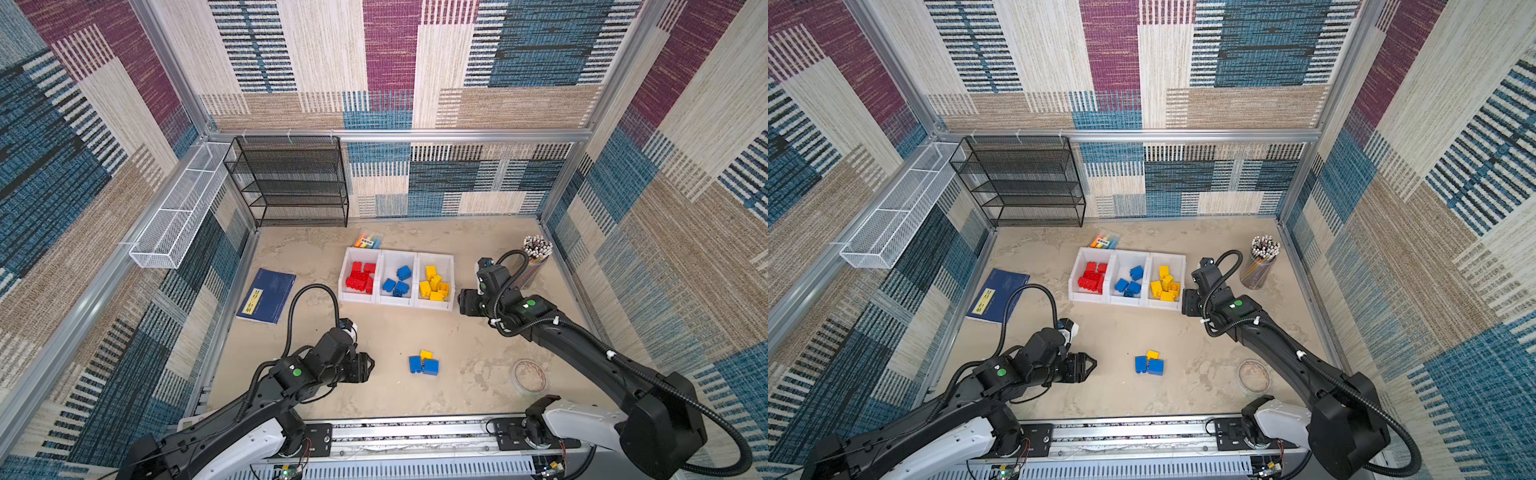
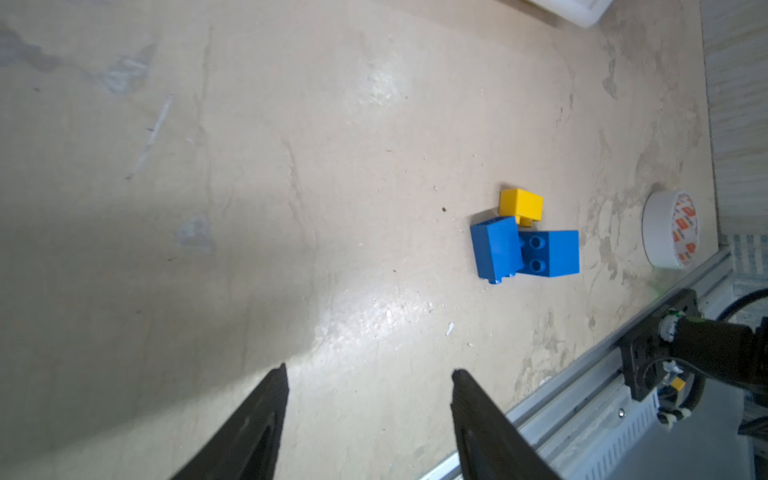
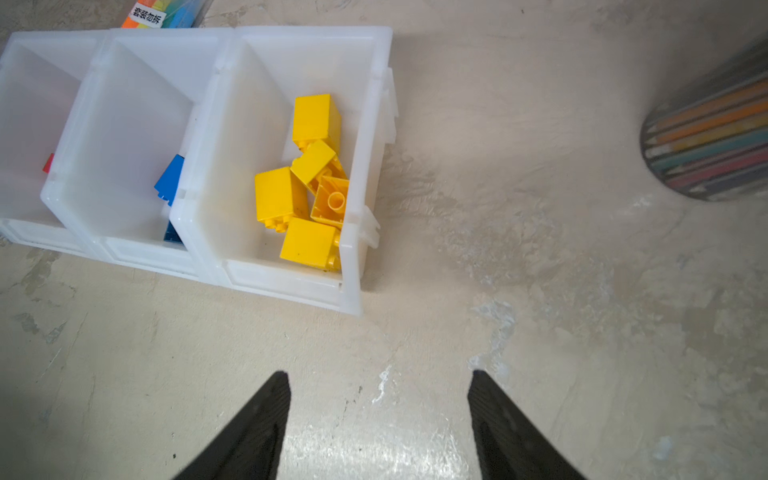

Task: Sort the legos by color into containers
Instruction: 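Withdraw the right gripper while the left gripper moves over the blue bricks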

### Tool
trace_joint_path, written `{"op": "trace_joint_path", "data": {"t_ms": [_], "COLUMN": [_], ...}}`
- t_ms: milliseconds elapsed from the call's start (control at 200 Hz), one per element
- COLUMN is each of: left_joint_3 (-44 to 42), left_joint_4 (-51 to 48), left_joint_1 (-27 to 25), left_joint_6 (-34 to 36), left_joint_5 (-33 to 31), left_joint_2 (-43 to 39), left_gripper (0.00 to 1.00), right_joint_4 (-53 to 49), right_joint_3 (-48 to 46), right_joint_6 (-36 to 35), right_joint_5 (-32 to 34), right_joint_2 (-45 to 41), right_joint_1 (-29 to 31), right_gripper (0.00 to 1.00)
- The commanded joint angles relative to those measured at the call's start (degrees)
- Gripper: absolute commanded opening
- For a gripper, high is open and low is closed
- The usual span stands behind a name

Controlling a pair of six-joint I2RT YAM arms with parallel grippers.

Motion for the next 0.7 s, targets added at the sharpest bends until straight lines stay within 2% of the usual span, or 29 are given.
{"op": "trace_joint_path", "data": {"t_ms": [0,240,691], "left_joint_3": [1.4,6.0,13.0], "left_joint_4": [5.7,9.4,12.9], "left_joint_1": [-3.4,-9.0,-12.6], "left_joint_6": [-1.7,-2.9,-3.5], "left_joint_5": [-2.2,-3.0,-2.3], "left_joint_2": [4.8,16.2,31.1], "left_gripper": [0.66,0.66,0.66], "right_joint_4": [-0.5,-0.7,-2.7], "right_joint_3": [-1.4,-3.4,-4.8], "right_joint_6": [2.9,3.5,3.8], "right_joint_5": [0.6,-0.8,-2.8], "right_joint_2": [-2.9,-5.9,-8.8], "right_joint_1": [0.1,0.0,0.0], "right_gripper": [0.71,0.71,0.72]}}
